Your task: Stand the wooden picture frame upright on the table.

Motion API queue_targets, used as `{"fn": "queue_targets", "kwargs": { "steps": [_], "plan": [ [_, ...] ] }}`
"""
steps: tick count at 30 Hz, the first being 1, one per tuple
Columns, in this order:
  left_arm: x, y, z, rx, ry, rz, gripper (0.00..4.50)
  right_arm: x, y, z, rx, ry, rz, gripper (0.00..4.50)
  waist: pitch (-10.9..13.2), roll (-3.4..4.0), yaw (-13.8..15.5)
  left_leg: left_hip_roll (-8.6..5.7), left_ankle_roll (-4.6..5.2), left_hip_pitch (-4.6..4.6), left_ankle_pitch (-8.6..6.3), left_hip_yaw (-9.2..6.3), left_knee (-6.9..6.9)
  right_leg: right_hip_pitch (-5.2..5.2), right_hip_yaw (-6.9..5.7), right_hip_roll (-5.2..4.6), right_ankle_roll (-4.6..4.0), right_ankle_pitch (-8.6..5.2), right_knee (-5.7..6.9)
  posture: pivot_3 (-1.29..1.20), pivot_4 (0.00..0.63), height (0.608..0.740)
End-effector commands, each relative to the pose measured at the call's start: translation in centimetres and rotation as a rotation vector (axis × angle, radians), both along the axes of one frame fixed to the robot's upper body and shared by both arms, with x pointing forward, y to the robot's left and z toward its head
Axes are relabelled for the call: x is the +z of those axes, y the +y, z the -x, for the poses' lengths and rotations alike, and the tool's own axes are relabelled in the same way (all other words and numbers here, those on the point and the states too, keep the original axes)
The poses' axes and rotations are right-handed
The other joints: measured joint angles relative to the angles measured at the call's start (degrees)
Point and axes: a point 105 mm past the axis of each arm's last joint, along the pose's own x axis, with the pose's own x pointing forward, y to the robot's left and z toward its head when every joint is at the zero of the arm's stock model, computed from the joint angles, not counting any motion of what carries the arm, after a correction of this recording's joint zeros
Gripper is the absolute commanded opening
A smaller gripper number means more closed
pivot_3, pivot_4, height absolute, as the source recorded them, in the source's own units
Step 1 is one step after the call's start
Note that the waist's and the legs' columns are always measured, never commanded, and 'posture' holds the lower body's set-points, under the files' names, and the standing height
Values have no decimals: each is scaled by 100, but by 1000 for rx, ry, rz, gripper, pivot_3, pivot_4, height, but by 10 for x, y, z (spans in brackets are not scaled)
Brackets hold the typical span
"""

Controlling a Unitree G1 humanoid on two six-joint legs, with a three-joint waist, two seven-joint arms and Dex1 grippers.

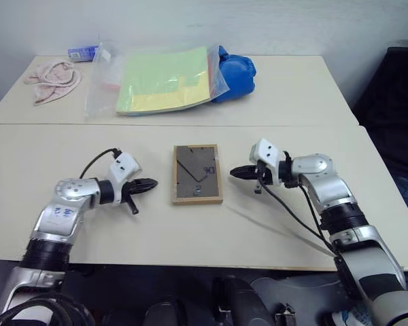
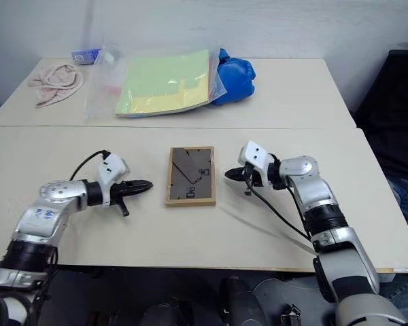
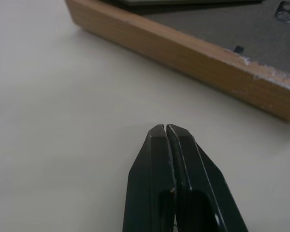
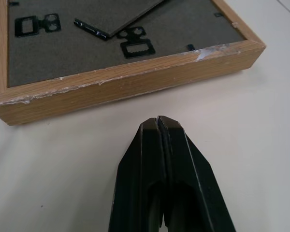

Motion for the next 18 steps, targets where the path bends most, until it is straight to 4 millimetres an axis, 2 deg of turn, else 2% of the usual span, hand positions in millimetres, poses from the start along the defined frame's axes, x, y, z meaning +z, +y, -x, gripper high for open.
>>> {"fn": "queue_targets", "kwargs": {
  "steps": [1,3,5,10,13,15,18],
  "plan": [
    [2,-18,-9,-38,-5,15,23,4,16,12,55,-49,2,0,0,0,18,0,0,1,0,-1,2,0,0,0,0,0,1,0,150,740],
    [2,-32,-14,-63,-5,37,23,1,17,19,61,-47,5,0,0,0,33,-1,-1,1,0,-7,11,2,-2,-1,0,0,1,0,150,740],
    [1,-38,-17,-74,-11,31,23,0,16,23,55,-42,4,0,-1,-2,47,-2,1,-3,-1,-10,18,2,-4,-5,0,0,4,0,150,740],
    [1,-33,-22,-28,24,77,23,-2,9,23,21,-38,8,0,-1,-2,29,-3,1,-1,-2,-11,25,3,-6,-8,0,0,14,0,150,740],
    [-4,-13,-13,42,227,150,617,-5,2,24,26,-64,60,0,-1,-2,21,-3,1,0,-2,-12,28,3,-7,-8,0,0,17,0,150,740],
    [-6,0,-4,81,395,198,1199,-5,1,25,52,-88,95,0,-3,-6,-1,-3,1,0,-2,-12,28,3,-7,-8,0,0,18,0,150,740],
    [0,5,3,125,599,309,1998,-6,2,26,89,-119,138,0,-3,-5,-43,-3,0,4,-1,-12,26,4,-6,-6,-2,-1,20,0,150,740]
  ]
}}
